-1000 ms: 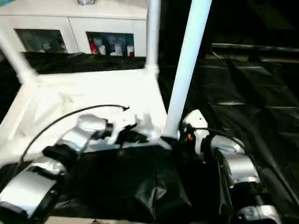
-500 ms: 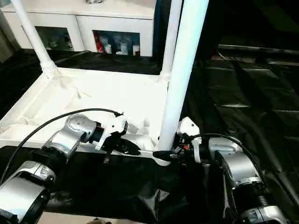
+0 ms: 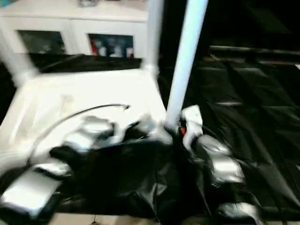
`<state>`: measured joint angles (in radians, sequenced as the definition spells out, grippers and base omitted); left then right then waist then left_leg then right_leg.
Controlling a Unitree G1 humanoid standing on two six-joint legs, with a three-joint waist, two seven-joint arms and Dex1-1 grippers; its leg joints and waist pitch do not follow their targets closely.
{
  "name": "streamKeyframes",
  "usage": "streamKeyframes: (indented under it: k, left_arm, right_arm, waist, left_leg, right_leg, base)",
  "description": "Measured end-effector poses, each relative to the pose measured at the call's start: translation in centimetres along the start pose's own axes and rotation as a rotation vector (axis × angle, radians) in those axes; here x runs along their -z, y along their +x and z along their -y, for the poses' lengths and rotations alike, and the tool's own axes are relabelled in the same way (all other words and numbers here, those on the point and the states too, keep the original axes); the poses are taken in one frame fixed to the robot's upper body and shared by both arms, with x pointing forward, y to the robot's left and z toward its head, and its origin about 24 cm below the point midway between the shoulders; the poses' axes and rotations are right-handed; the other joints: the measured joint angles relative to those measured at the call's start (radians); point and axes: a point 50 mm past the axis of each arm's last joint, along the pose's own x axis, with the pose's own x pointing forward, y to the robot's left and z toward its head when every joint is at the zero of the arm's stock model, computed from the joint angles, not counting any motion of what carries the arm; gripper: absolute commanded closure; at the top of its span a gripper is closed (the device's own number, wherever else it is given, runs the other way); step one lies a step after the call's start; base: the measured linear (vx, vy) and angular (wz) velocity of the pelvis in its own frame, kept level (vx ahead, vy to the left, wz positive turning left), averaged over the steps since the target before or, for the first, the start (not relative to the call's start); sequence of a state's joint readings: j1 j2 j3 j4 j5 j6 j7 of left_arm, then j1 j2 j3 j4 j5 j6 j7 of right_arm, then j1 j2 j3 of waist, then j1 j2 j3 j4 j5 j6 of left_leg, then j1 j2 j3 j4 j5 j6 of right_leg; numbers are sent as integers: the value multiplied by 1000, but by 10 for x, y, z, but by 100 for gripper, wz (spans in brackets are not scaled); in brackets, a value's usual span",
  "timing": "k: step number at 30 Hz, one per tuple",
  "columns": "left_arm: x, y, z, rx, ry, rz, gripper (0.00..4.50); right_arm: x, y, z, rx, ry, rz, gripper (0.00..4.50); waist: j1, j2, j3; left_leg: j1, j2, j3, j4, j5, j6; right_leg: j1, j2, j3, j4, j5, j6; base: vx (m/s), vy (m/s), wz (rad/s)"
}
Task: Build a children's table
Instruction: Rotate leg to tighten
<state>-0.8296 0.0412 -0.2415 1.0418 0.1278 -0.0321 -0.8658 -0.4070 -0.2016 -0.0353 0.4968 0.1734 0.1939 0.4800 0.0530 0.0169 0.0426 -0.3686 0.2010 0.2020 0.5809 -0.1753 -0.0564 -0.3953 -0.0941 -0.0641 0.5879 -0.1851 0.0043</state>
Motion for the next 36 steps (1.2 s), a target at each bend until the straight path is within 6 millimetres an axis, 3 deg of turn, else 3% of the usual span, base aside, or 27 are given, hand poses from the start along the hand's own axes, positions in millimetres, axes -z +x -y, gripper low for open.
streamKeyframes:
  k: [7,9,13,20,28,36]
  left_arm:
    - [-3,8,2,-52,-21,4,450]
    - [-3,7,1,-46,-16,5,450]
    - [-1,1,-2,-16,-3,3,450]
    - [7,-22,-5,149,49,4,450]
    - [16,-47,0,362,102,-8,450]
    - [21,-56,2,425,98,-21,450]
  right_arm:
    - [-2,9,-2,90,-4,16,210]
    - [-3,7,-1,66,-28,24,155]
    - [-4,2,1,-48,-69,11,115]
    - [-9,-21,6,-352,-174,-28,115]
    - [-10,-37,-5,-675,-251,-94,115]
    - [-4,-42,-8,-762,-242,-131,183]
  waist:
    - [0,5,-3]
    - [0,5,-3]
    - [1,5,-3]
    - [2,5,-2]
    - [32,5,-2]
    - [38,3,-1]
  left_leg:
    - [1,0,-1,-1,0,0]
    - [1,0,-1,-1,0,0]
    - [1,0,-1,-3,0,0]
    - [-1,1,-1,-5,0,0]
    - [-5,4,0,-4,0,1]
    - [-5,4,1,-2,0,0]
  right_leg:
    - [2,0,0,0,1,0]
    - [2,0,0,0,1,0]
    - [1,0,-1,0,2,-1]
    - [-4,1,-2,5,6,-6]
    - [-8,2,-3,5,2,-5]
    - [-7,2,-3,7,2,-5]
  base:
    - [0,0,0]
    - [0,0,0]
    - [0,0,0]
    - [0,0,0]
    - [0,0,0]
    - [0,0,0]
